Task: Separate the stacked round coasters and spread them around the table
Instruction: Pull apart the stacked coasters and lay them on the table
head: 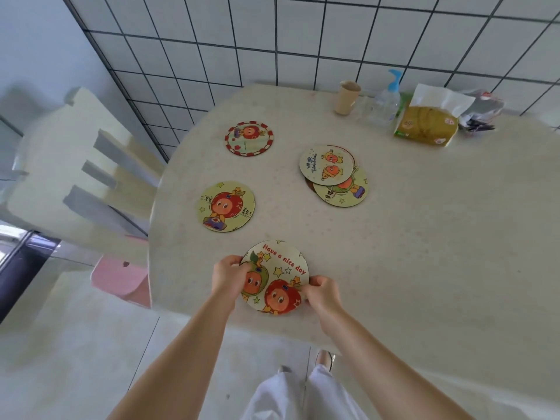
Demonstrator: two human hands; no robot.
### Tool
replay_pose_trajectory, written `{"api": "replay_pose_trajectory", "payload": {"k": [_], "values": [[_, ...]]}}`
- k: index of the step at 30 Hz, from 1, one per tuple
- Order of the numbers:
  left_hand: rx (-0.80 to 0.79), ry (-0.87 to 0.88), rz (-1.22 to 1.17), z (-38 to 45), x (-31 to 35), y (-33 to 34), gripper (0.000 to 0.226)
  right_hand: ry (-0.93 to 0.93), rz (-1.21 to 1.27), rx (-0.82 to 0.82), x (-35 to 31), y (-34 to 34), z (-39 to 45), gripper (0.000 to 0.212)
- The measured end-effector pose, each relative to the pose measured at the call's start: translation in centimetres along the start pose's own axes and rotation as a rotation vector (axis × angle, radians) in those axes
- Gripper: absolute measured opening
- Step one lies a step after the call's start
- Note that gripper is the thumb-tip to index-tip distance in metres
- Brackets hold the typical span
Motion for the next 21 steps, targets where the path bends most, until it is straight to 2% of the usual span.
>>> {"api": "replay_pose_trajectory", "payload": {"k": [3,8,10,12,14,21], "values": [[-0.022,0.035,0.034,-0.7,0.5,0.5,0.013,-0.004,0.013,0.021,0.0,-0.6,0.0,0.009],[-0.071,0.046,0.010,-2.0,0.4,1.9,0.011,-0.019,0.123,-0.045,0.4,-2.6,-1.0,0.011],[-0.150,0.022,0.007,-4.5,-0.3,6.7,0.008,-0.031,0.130,-0.028,2.2,-8.1,-1.1,0.009],[-0.197,0.000,-0.011,-5.1,-0.5,7.5,0.006,-0.032,0.109,-0.028,2.1,-9.3,-0.7,0.009],[-0.222,-0.002,-0.015,-6.7,-0.3,12.0,0.006,-0.058,0.100,-0.026,2.6,-14.1,0.5,0.009],[-0.245,-0.080,0.015,-8.1,-4.1,14.1,0.010,-0.072,0.001,0.032,4.3,-16.6,1.2,0.018]]}}
Point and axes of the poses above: each hand's wrist, its own z-axis towards the middle knuckle, its own y-axis out of the palm, x = y × z, the point moved 7 cm from there along z, towards the middle knuckle, and after that the axes turned 7 degrees about -z, right-handed, at the moved point
